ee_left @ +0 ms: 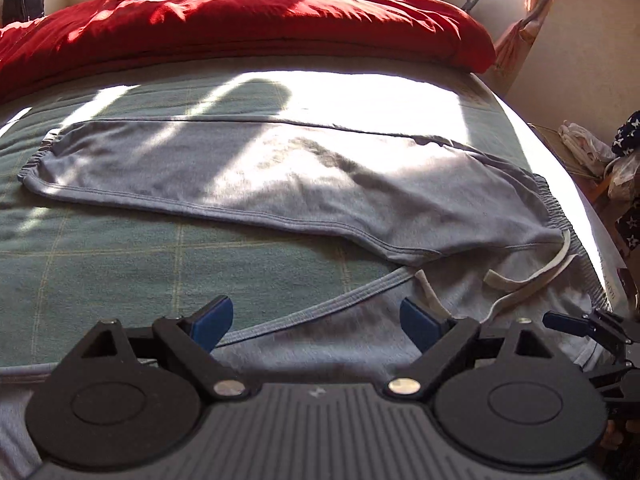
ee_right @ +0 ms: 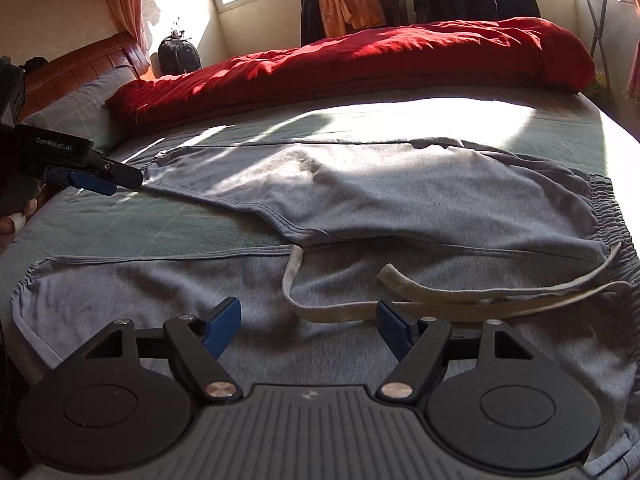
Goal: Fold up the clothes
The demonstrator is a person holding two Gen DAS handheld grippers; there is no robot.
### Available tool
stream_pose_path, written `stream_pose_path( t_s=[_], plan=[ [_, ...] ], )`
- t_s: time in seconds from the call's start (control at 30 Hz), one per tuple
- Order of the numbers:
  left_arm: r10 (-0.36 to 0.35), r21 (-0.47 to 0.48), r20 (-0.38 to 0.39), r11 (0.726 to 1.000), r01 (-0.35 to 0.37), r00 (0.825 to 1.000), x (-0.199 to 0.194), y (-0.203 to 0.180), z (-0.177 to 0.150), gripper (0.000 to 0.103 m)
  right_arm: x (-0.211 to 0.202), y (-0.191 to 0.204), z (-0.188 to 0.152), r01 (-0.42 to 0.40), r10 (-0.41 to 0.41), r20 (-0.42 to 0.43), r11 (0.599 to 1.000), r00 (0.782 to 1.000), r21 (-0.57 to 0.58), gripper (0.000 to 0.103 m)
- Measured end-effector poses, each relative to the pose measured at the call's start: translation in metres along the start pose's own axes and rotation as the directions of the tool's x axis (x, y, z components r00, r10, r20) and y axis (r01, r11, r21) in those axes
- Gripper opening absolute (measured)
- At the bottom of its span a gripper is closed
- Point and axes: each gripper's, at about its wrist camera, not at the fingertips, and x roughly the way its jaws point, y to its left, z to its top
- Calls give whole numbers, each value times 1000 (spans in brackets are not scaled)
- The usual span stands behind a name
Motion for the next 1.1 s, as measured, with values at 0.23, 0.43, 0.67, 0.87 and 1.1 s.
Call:
stream_pose_path(
  t_s=[0.23, 0.43, 0.67, 0.87, 1.1],
  plan=[
    [-224, -100, 59, 968, 229, 973, 16, -23, -33, 90, -4, -14, -36, 0, 3, -43, 997, 999, 72, 79],
    [-325, -192, -32, 930, 313, 945, 61, -36, -29, 90, -6, -19, -47, -8, 13, -43, 994, 999, 108, 79],
    [-273, -247, -29, 934, 258, 961, 72, -4, -29, 91, -2, -29, -47, 0, 7, -52, 992, 999, 127, 79],
    [-33, -283, -15, 959, 27, 999, 55, 44, -33, 90, 6, -35, -44, 2, 5, -53, 990, 999, 139, 81],
    [-70, -184, 84, 979, 84, 994, 19, 17, -48, 93, 13, -29, -41, 18, -12, -54, 993, 998, 113, 82]
  ],
)
